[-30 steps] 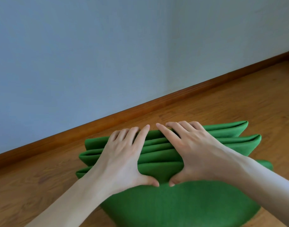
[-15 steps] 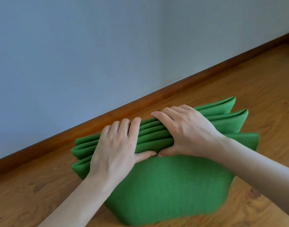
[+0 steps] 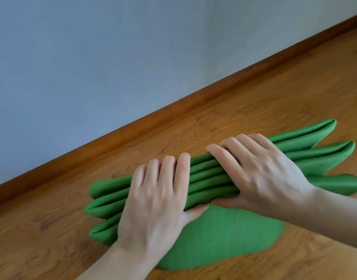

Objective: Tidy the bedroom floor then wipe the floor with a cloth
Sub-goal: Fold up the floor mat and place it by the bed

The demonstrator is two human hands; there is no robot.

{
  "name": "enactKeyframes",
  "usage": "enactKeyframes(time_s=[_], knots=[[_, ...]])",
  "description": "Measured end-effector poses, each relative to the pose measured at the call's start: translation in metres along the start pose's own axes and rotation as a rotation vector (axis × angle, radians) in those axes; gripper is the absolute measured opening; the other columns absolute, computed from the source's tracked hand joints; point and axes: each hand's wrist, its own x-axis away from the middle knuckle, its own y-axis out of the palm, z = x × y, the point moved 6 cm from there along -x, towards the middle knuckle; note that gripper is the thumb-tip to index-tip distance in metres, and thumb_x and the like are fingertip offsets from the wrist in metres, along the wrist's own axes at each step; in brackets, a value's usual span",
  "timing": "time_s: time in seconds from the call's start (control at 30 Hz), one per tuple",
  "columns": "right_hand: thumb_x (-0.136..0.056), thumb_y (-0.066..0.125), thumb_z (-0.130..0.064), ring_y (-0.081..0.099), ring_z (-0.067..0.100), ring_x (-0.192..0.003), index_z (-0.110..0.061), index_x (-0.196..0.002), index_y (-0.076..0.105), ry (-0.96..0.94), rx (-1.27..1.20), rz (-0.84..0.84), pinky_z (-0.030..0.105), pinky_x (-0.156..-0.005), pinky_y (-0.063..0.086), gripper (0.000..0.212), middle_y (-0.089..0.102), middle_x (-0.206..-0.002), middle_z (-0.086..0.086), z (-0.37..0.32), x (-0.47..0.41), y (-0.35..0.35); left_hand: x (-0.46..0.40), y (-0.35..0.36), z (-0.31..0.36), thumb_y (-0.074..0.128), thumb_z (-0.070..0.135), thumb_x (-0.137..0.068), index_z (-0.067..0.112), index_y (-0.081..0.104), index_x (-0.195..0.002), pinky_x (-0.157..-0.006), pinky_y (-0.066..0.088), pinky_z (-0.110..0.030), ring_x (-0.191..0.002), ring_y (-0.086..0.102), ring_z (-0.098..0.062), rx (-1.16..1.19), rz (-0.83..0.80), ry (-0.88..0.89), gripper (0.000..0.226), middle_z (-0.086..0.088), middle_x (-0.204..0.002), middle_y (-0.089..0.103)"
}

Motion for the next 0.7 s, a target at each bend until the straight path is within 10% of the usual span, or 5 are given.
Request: enactKeyframes(time_s=[0.7], knots=[[-0.061,0.079,-0.050,0.058,0.027,-0.099,-0.010,-0.127,0.044,0.122,-0.126,-0.274,0.038,-0.087,0.042,0.084,0.060,-0.110,0.008,-0.024,0.028,-0.016,0.023,-0.018,0.016,0.084,0.048,-0.055,0.010,0.044,-0.122,-0.088,0.042,-0.041,-0.095,0.058,-0.028,0.239,-0.288,-0.052,0.087,-0.009,-0.107,0.060]])
